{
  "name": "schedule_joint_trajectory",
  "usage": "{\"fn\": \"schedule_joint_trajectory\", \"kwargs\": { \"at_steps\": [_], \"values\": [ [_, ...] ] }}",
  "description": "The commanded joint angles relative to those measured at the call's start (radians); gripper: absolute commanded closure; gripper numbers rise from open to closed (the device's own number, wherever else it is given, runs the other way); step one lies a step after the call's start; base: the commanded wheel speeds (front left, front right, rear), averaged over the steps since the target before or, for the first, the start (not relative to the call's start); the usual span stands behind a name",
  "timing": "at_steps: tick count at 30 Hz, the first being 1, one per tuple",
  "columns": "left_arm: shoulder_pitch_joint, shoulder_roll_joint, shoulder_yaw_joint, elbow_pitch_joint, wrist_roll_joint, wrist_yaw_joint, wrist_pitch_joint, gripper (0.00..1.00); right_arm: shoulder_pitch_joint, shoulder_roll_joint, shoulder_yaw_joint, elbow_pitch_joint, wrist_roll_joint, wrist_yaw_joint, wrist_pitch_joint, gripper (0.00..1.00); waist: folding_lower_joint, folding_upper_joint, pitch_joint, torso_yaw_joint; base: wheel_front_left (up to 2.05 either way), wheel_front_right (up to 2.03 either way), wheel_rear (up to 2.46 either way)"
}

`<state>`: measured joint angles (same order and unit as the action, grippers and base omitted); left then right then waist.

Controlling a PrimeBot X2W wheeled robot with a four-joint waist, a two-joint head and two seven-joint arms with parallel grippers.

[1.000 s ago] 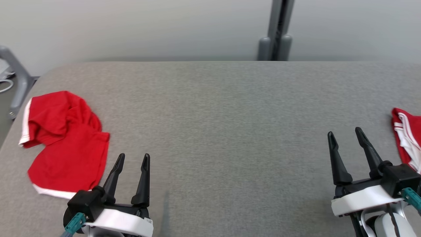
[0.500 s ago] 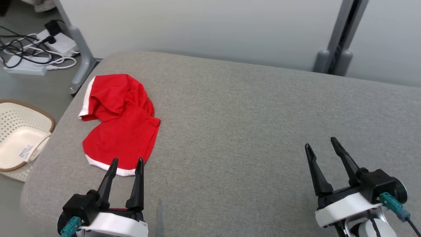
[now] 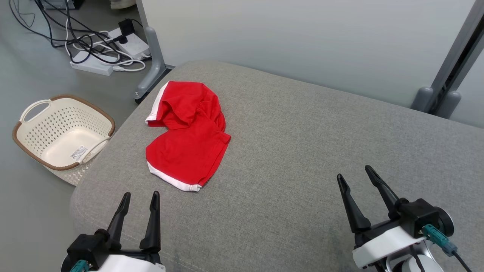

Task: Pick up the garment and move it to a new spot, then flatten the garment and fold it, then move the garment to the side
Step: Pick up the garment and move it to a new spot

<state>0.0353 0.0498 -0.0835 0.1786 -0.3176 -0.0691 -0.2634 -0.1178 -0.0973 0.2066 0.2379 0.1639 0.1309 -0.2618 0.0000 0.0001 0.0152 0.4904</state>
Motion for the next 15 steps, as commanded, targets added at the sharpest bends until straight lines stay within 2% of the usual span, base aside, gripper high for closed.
{"fn": "schedule_joint_trajectory", "kwargs": {
  "at_steps": [1,15],
  "values": [
    [0.0,0.002,0.004,-0.008,-0.005,0.005,0.0,0.0,-0.015,-0.012,0.004,0.004,0.003,0.0,-0.006,0.0,0.0,-0.0001,0.006,0.006,0.0,0.0,0.0],
    [0.018,0.003,0.031,-0.037,-0.015,0.024,0.0,0.0,-0.047,-0.014,0.027,0.025,0.023,0.0,-0.006,0.0,0.0,-0.0001,0.006,0.01,0.0,0.0,0.0]
  ]
}}
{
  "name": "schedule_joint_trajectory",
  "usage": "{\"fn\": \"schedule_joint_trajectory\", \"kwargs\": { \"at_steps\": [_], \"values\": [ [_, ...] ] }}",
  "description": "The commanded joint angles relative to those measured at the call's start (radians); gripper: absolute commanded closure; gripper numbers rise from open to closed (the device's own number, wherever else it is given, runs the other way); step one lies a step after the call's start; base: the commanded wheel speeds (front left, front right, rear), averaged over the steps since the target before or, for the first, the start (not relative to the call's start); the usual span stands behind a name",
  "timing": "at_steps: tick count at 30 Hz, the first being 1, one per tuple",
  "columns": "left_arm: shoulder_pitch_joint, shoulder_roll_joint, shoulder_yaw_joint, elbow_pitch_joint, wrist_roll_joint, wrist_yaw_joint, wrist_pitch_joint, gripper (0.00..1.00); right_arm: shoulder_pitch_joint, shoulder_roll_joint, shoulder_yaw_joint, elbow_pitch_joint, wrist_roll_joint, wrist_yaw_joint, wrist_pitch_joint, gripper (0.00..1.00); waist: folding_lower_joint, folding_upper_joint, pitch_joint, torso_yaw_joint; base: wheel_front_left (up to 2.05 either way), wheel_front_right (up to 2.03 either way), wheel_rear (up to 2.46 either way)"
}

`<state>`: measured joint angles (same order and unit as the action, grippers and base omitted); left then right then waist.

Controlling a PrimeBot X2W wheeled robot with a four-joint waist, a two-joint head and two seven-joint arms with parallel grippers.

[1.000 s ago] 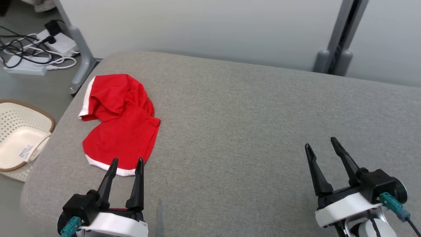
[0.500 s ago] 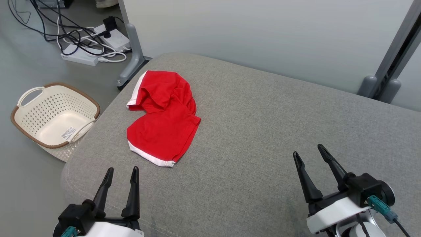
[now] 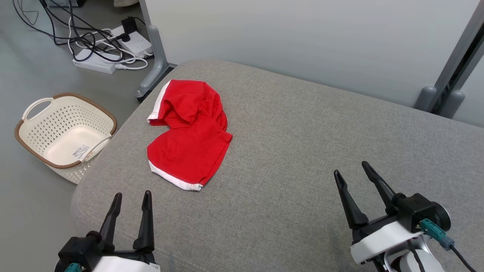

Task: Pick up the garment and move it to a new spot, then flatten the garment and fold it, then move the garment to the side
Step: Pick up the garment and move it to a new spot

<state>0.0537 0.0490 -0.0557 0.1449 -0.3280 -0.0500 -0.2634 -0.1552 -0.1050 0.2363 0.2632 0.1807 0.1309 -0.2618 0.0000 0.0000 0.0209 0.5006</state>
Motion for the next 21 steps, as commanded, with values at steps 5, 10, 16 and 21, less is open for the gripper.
{"fn": "schedule_joint_trajectory", "kwargs": {
  "at_steps": [5,10,16,21],
  "values": [
    [-0.008,0.004,0.001,0.003,-0.005,0.0,0.0,0.0,0.003,-0.004,-0.013,-0.01,0.004,0.0,-0.006,0.0,0.0,0.0,0.002,-0.004,0.0,0.0,0.0],
    [-0.028,0.004,0.001,0.042,0.005,-0.007,0.0,0.0,0.02,-0.012,-0.033,-0.026,-0.009,0.0,-0.006,0.0,0.0,0.0,0.015,-0.009,0.0,0.0,0.0],
    [-0.089,0.004,0.012,0.08,-0.021,-0.01,0.0,0.0,-0.027,-0.031,-0.024,-0.044,-0.046,0.0,-0.006,0.0,0.0,0.0,0.099,-0.045,0.0,0.0,0.0],
    [-0.178,0.004,0.042,0.103,-0.042,-0.019,0.0,0.0,-0.09,-0.059,-0.007,-0.062,-0.075,0.0,-0.003,0.0,0.0,0.0,0.207,-0.072,0.0,0.0,0.0]
  ]
}}
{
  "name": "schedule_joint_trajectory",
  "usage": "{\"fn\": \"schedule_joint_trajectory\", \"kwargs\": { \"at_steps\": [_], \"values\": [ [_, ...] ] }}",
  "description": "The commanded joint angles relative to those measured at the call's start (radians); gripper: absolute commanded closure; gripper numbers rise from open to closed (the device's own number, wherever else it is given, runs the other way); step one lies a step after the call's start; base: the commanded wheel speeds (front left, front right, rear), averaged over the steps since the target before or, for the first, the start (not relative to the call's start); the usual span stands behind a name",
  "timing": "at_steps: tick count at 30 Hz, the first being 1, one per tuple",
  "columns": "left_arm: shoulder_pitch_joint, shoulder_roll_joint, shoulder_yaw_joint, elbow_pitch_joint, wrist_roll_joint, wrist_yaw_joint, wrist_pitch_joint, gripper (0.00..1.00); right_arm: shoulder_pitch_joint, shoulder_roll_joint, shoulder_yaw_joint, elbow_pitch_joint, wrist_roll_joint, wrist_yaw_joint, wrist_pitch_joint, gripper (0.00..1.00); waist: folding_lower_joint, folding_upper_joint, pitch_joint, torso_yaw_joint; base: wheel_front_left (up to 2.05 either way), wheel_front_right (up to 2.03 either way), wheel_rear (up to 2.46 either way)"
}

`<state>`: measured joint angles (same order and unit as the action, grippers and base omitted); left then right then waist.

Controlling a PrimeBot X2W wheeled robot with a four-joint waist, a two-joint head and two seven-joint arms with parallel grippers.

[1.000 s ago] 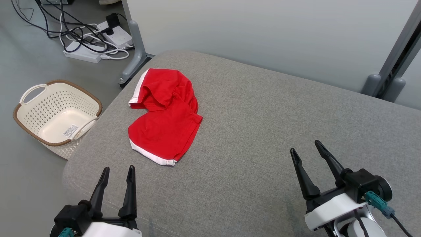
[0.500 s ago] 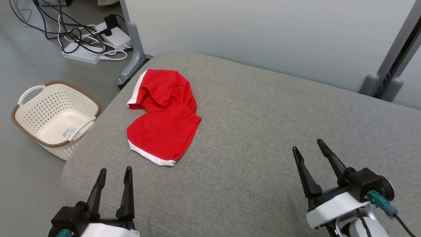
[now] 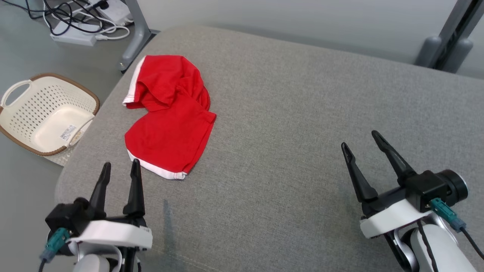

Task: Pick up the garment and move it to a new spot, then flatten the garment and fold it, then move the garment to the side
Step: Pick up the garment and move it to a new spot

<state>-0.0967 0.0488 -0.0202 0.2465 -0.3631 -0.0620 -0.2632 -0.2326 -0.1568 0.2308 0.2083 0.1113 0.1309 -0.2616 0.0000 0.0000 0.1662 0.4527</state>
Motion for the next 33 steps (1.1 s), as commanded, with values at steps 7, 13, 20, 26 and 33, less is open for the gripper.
{"fn": "schedule_joint_trajectory", "kwargs": {
  "at_steps": [7,13,20,26,33],
  "values": [
    [-0.191,0.007,0.075,0.111,-0.056,-0.027,0.0,0.0,-0.092,-0.04,0.027,-0.062,-0.03,0.0,0.034,0.0,0.0,0.0,0.189,-0.08,0.0,0.0,0.0],
    [-0.377,0.061,0.126,0.256,-0.118,-0.046,0.019,0.0,-0.139,-0.049,0.034,-0.124,-0.047,0.0,0.061,0.0,0.0,0.0,0.297,-0.141,0.0,0.0,0.0],
    [-0.58,0.161,0.11,0.43,-0.157,-0.059,0.18,0.0,-0.168,-0.049,0.039,-0.179,-0.05,0.0,0.086,0.0,0.0,0.0,0.374,-0.2,0.0,0.0,0.0],
    [-0.687,0.222,0.078,0.548,-0.158,-0.062,0.315,0.0,-0.171,-0.04,0.034,-0.204,-0.055,0.0,0.079,0.0,0.0,0.0,0.404,-0.245,0.0,0.0,0.0],
    [-0.745,0.248,0.056,0.654,-0.145,-0.046,0.37,0.0,-0.17,-0.029,0.041,-0.192,-0.061,0.0,0.063,0.0,0.0,0.0,0.42,-0.278,0.0,0.0,0.0]
  ]
}}
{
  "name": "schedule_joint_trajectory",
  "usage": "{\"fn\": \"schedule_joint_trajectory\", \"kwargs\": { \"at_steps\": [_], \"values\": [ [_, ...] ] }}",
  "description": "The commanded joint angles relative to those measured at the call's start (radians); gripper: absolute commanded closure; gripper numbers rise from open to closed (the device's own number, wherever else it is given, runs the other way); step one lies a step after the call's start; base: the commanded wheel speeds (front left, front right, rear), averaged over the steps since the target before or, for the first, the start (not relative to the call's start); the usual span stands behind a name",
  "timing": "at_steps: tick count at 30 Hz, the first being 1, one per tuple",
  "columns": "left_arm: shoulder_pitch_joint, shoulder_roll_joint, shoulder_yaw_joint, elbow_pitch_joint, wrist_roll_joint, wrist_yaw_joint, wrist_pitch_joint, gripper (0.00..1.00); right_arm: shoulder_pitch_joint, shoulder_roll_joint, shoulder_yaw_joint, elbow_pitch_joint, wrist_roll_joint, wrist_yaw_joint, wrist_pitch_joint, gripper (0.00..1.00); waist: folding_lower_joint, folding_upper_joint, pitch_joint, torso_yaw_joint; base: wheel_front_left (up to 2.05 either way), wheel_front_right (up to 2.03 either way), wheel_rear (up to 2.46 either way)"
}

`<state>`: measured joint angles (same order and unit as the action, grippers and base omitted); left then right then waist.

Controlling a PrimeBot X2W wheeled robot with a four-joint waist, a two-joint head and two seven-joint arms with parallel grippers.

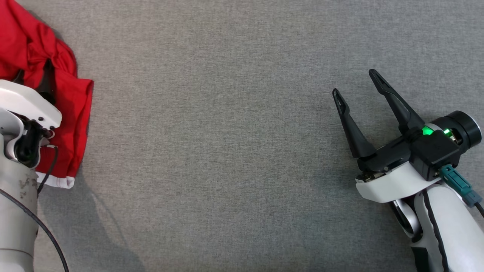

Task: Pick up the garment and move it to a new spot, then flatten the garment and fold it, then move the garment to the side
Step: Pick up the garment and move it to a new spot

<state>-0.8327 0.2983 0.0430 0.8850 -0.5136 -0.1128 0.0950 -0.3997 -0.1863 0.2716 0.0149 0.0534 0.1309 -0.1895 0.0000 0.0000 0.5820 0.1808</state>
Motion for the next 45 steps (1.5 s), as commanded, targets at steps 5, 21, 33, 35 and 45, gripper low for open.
{"fn": "schedule_joint_trajectory", "kwargs": {
  "at_steps": [5,21,33,35,45],
  "values": [
    [-0.021,0.01,-0.03,0.062,0.019,0.002,0.022,1.0,-0.009,0.004,-0.003,0.014,-0.002,0.0,-0.019,0.0,0.0,0.0,0.001,-0.017,0.0,0.0,0.0],
    [0.049,-0.024,-0.078,-0.125,-0.015,-0.018,-0.206,1.0,-0.005,0.05,-0.003,0.117,0.028,0.0,-0.067,0.0,0.0,0.0,-0.18,-0.041,0.0,0.0,0.0],
    [0.211,-0.086,-0.199,-0.502,-0.06,-0.007,-0.078,1.0,0.035,0.085,-0.057,0.139,0.045,0.0,-0.077,0.0,0.0,0.0,-0.301,-0.134,0.0,0.0,0.0],
    [0.226,-0.105,-0.227,-0.558,-0.047,0.011,-0.05,1.0,0.041,0.088,-0.069,0.127,0.046,0.0,-0.077,0.0,0.0,0.0,-0.306,-0.151,0.0,0.0,0.0],
    [0.253,-0.221,-0.416,-0.626,0.016,0.065,-0.008,1.0,0.039,0.103,-0.108,0.087,0.038,0.0,-0.078,0.0,0.0,0.0,-0.271,-0.261,0.0,0.0,0.0]
  ]
}}
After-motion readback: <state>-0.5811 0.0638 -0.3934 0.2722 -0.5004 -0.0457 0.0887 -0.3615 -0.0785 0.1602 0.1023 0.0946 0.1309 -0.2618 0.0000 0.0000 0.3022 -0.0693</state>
